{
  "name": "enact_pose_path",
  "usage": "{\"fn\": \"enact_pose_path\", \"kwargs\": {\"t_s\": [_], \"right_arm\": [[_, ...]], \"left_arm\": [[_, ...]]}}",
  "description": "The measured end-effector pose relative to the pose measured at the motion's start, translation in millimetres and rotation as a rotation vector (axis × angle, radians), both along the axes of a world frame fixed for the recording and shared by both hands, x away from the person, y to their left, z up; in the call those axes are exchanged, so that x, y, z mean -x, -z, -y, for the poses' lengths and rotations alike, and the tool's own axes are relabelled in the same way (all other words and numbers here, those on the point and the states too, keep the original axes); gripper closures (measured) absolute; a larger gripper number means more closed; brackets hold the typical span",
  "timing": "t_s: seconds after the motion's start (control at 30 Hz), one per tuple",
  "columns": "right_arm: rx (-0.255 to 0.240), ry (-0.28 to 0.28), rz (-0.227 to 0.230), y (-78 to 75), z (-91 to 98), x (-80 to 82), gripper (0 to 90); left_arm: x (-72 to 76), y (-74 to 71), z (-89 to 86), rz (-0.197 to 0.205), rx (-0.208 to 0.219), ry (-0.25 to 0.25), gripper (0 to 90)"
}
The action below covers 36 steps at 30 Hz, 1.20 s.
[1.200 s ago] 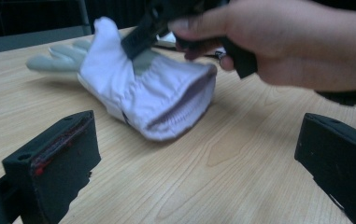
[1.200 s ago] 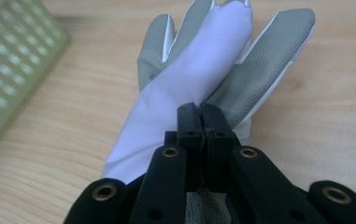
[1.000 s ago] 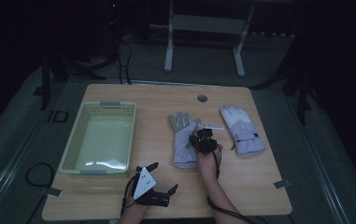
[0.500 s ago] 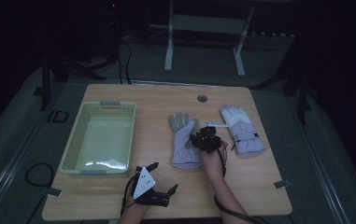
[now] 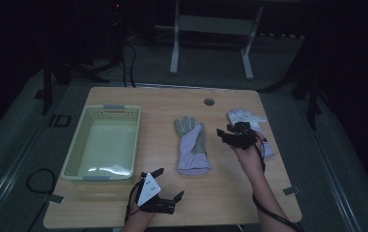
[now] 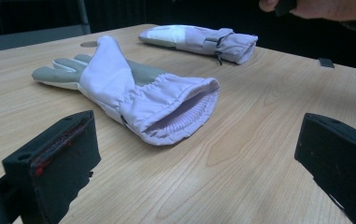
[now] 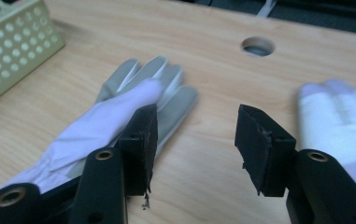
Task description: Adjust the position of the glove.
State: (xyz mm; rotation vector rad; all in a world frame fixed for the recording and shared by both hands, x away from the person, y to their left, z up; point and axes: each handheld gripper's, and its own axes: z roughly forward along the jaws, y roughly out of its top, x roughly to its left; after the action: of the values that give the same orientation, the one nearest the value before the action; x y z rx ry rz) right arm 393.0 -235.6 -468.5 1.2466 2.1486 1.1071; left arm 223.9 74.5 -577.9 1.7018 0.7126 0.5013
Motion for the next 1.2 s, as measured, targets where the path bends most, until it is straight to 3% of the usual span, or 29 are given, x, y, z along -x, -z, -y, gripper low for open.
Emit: {"fn": "enact_pose_path", "kwargs": {"t_s": [0.23, 0.4, 0.53, 0.77, 1.03, 1.2], "right_arm": [[0.026, 0.047, 0.033, -12.0, 42.6, -11.7, 50.7], [0.018, 0.097, 0.027, -12.3, 71.6, -24.5, 48.8], [0.038, 0.118, 0.01, -8.3, 93.2, -35.9, 49.6], [0.073, 0.103, -0.037, 13.3, 114.8, -53.5, 48.3], [0.089, 0.059, -0.107, 45.4, 118.4, -66.3, 48.5], [0.1, 0.076, -0.16, 65.7, 122.1, -71.7, 53.9]], "left_arm": [[-1.0, 0.0, -1.0, -0.008, 0.005, 0.004, 0.0], [-0.4, 0.0, -0.5, -0.002, -0.001, 0.005, 0.0], [-0.6, 0.1, -1.1, -0.006, 0.007, 0.002, 0.0], [-1.4, 0.1, -1.7, -0.009, 0.011, 0.004, 0.0], [-1.5, 0.3, -2.3, -0.009, 0.019, 0.009, 0.0], [-1.6, 0.3, -2.6, -0.01, 0.02, 0.011, 0.0]]}}
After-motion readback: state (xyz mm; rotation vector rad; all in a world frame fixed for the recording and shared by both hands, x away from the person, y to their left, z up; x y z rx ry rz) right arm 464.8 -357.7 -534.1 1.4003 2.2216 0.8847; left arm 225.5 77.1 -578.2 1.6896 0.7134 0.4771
